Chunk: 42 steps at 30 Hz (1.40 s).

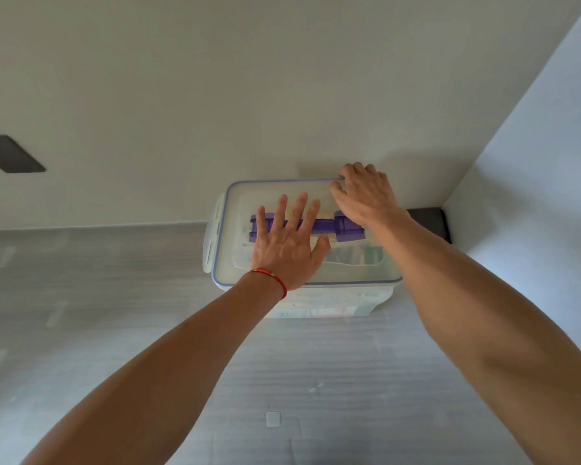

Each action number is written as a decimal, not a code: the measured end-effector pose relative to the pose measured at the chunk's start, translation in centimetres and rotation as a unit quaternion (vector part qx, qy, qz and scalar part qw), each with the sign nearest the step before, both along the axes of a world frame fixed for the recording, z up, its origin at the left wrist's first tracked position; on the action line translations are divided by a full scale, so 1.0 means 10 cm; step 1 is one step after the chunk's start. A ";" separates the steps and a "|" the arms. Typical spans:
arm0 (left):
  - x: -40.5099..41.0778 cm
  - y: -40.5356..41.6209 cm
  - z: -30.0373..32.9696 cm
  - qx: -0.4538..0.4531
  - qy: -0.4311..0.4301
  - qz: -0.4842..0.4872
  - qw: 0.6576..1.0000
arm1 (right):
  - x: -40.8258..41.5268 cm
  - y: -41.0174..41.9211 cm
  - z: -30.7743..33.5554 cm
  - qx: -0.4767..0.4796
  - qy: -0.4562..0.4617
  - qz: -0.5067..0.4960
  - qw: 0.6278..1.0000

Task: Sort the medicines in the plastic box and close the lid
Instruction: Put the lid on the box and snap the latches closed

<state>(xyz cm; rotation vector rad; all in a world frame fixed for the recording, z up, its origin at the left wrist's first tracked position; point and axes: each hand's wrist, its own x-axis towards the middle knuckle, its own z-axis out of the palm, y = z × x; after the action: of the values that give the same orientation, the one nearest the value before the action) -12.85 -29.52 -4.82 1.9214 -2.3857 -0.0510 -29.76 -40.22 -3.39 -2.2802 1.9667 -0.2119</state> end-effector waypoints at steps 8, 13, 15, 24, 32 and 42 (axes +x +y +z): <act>0.15 -0.26 0.03 -0.017 0.006 0.003 1.000 | -0.02 0.04 -0.02 0.004 0.020 0.037 0.999; 0.37 -0.76 0.07 -0.040 0.007 0.018 0.999 | -0.03 0.03 -0.02 -0.004 0.024 0.084 0.996; 0.38 -0.87 0.05 -0.046 0.016 0.027 0.998 | -0.05 0.01 -0.03 0.003 0.021 0.087 0.996; 0.34 -1.07 0.05 -0.055 0.009 0.036 0.998 | 0.34 -0.17 -0.07 0.013 0.014 0.085 0.996; 0.34 -1.10 0.05 -0.068 -0.059 0.023 0.996 | 0.39 -0.22 -0.11 0.003 -0.008 0.076 0.997; 0.63 -0.58 0.01 -0.018 0.097 0.079 0.992 | 0.37 -0.21 -0.09 -0.003 -0.015 0.056 0.998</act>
<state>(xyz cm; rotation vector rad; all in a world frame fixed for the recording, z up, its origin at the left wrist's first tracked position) -6.59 -35.31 -4.73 1.9805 -2.0929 -0.1753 -26.03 -42.32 -4.31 -2.3676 1.8207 -0.2394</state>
